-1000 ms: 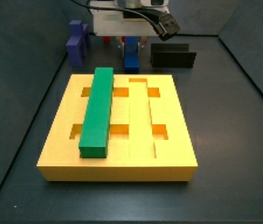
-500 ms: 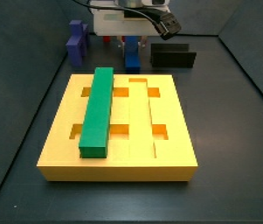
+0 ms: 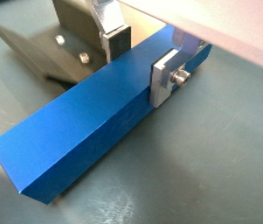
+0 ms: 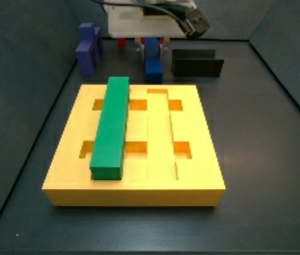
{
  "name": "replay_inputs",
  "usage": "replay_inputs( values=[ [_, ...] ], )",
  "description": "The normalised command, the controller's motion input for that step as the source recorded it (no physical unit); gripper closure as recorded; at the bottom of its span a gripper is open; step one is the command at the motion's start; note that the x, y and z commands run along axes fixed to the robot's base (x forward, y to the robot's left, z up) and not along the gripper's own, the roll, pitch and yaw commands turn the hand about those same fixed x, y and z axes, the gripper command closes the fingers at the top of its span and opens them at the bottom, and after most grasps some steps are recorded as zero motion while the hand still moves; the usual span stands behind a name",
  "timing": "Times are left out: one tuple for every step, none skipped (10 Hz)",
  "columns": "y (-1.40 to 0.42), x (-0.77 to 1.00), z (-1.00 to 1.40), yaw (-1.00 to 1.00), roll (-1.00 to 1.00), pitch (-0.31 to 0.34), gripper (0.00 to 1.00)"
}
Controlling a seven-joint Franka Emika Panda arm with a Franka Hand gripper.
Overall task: Pick up the blue object. Move up. Move to above the board. Insert the blue object.
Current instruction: Move up, then move to above the board.
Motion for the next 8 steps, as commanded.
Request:
replay_inputs(
  values=[
    [0.04,-0.09,0.63,-0.06,0.00,0.064,1.00],
    [0.03,-0.03,0.25,-0.03,0.00,0.021,1.00],
    [0.00,0.00,1.40,0.00,0.00,0.000,1.00],
    [0.00,-0.02,1.40,0.01,0.00,0.031,1.00],
    [-0.01,-0.03,1.40,0.01,0.00,0.030,1.00],
    [0.00,0.00,1.40,0.00,0.00,0.000,1.00],
    [0.00,0.01,1.40,0.00,0.00,0.035,1.00],
    [0.00,0.00,1.40,0.00,0.00,0.065,1.00]
  ],
)
